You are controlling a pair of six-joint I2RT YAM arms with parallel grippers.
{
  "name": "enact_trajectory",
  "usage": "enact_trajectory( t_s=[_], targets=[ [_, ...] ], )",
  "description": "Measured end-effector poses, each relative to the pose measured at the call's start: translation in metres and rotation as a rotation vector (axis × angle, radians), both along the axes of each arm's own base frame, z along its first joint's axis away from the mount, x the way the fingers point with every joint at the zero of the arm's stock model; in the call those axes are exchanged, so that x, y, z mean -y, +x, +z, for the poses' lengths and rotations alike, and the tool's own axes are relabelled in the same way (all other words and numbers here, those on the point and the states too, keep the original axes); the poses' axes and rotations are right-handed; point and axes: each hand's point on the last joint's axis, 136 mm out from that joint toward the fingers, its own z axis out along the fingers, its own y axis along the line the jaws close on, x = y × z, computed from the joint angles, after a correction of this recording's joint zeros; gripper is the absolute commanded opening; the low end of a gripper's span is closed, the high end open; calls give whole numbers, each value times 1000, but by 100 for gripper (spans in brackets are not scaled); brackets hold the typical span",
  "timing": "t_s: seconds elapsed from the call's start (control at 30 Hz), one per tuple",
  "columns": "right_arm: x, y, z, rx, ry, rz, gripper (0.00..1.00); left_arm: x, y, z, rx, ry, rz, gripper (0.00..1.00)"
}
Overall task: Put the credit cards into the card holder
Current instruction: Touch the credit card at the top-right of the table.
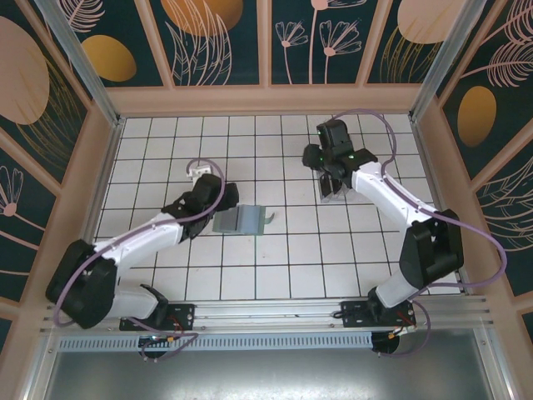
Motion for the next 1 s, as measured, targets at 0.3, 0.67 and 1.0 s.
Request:
enact_trajectory(
  t_s=[0.3,0.67,1.0],
  targets=[
    [65,-10,-37,-86,-272,-63,29,11,16,-19,-71,26,-57,99],
    [86,-5,-74,-165,-370,-60,28,14,14,-24,-89,19,-72,98],
    [95,5,-74,-148,-374,-73,19,14,14,-24,-89,19,-72,98]
  ],
)
